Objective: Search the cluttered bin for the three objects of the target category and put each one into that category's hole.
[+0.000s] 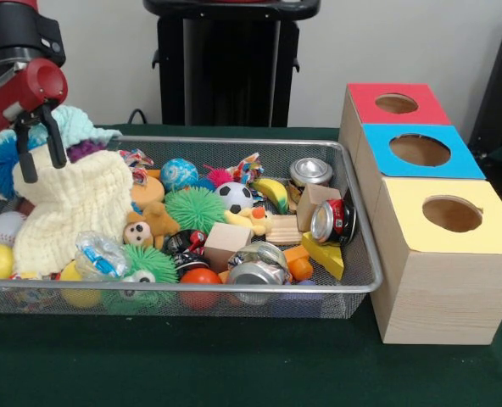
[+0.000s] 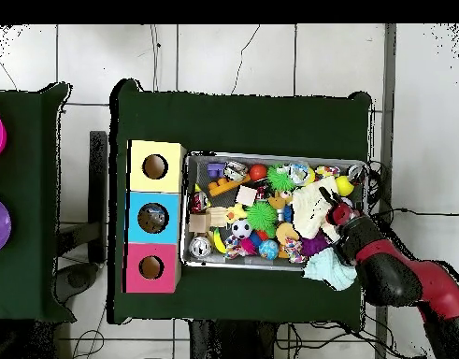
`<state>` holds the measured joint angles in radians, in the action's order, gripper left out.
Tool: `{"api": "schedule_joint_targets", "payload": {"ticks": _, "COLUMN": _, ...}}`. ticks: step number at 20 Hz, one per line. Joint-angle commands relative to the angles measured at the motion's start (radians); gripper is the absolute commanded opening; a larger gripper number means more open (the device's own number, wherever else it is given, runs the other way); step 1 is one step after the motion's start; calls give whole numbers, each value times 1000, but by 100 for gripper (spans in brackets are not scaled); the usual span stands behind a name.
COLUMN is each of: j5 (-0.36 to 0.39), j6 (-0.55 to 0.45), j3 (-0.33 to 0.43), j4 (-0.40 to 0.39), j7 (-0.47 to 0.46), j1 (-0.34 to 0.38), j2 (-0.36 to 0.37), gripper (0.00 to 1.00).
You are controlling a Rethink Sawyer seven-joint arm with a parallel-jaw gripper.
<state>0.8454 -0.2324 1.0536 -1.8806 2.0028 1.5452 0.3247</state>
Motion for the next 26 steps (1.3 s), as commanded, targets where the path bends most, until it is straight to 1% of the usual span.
{"api": "schedule_joint_targets", "payload": {"ticks": 1, "j5": 35, "j6": 27, "j3": -48, "j4": 137, "j7": -59, "j1": -38, "j2": -54, "gripper": 100}}
{"api": "schedule_joint_targets", "payload": {"ticks": 2, "j5": 39, "j6": 37, "j3": -53, "j4": 142, "j7": -54, "j1": -39, "j2": -65, "gripper": 100}}
{"api": "schedule_joint_targets", "payload": {"ticks": 3, "j5": 49, "j6": 68, "j3": -65, "j4": 144, "j7": -30, "j1": -44, "j2": -76, "gripper": 100}}
{"api": "schedule_joint_targets", "payload": {"ticks": 5, "j5": 57, "j6": 108, "j3": -80, "j4": 141, "j7": 1, "j1": -51, "j2": -82, "gripper": 100}}
{"api": "schedule_joint_targets", "payload": {"ticks": 6, "j5": 59, "j6": 116, "j3": -81, "j4": 140, "j7": 1, "j1": -50, "j2": -89, "gripper": 100}}
{"api": "schedule_joint_targets", "payload": {"ticks": 9, "j5": 63, "j6": 119, "j3": -60, "j4": 150, "j7": -33, "j1": -33, "j2": -150, "gripper": 100}}
{"api": "schedule_joint_targets", "payload": {"ticks": 13, "j5": 83, "j6": 149, "j3": -58, "j4": 164, "j7": -41, "j1": -26, "j2": -196, "gripper": 100}}
{"api": "schedule_joint_targets", "payload": {"ticks": 19, "j5": 106, "j6": 177, "j3": -53, "j4": 177, "j7": -50, "j1": -18, "j2": -226, "gripper": 100}}
{"api": "schedule_joint_targets", "payload": {"ticks": 26, "j5": 127, "j6": 177, "j3": -50, "j4": 203, "j7": -48, "j1": -26, "j2": -237, "gripper": 100}}
